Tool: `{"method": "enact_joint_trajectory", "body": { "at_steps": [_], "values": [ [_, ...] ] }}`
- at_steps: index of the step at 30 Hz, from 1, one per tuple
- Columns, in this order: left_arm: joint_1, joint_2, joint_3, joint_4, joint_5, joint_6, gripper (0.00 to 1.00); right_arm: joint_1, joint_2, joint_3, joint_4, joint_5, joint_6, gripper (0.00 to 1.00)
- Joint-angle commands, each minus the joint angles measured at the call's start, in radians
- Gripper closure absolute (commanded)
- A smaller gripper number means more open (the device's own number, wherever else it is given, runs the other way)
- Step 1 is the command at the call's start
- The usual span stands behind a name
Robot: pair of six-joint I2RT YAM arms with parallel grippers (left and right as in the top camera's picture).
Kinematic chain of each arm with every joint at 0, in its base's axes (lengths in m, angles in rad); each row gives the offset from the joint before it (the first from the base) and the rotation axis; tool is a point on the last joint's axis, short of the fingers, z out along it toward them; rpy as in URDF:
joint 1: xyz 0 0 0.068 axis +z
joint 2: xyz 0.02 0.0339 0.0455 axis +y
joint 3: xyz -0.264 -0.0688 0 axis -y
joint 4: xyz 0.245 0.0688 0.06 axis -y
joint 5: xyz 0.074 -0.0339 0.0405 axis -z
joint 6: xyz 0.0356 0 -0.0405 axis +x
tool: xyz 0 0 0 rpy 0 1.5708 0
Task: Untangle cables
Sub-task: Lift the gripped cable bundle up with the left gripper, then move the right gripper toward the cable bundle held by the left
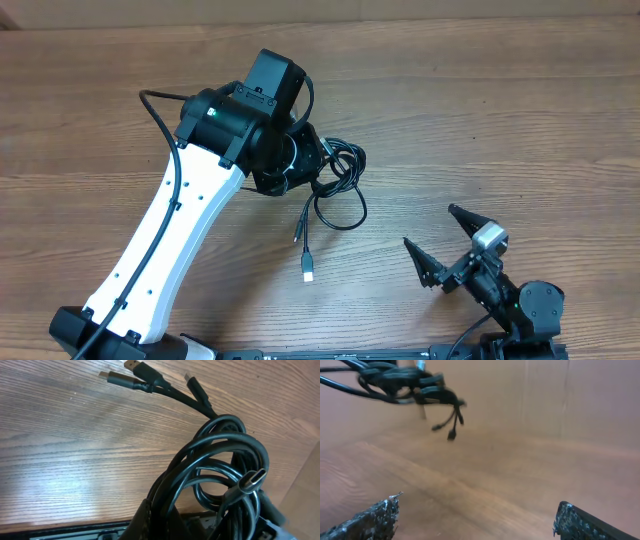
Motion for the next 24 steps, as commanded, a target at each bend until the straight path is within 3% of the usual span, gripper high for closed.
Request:
{"method": "enact_joint_trajectory", "body": {
  "at_steps": [1,8,24],
  "values": [
    [-0.001,-0.001,0.007,0.003,0.015,-0.038,0.96,-0.003,-0.009,0.095,-0.048,0.001,0.079,0.00],
    [-0.001,-0.001,0.007,-0.007,0.016,-0.038,0.96,-0.003,0.067,0.317,-0.270,0.081,0.078,0.00],
    [-0.001,-0.001,0.007,0.011,0.041,-0.038,0.96,-0.003,0.608,0.834,-0.677,0.063,0.079,0.00]
  ]
}}
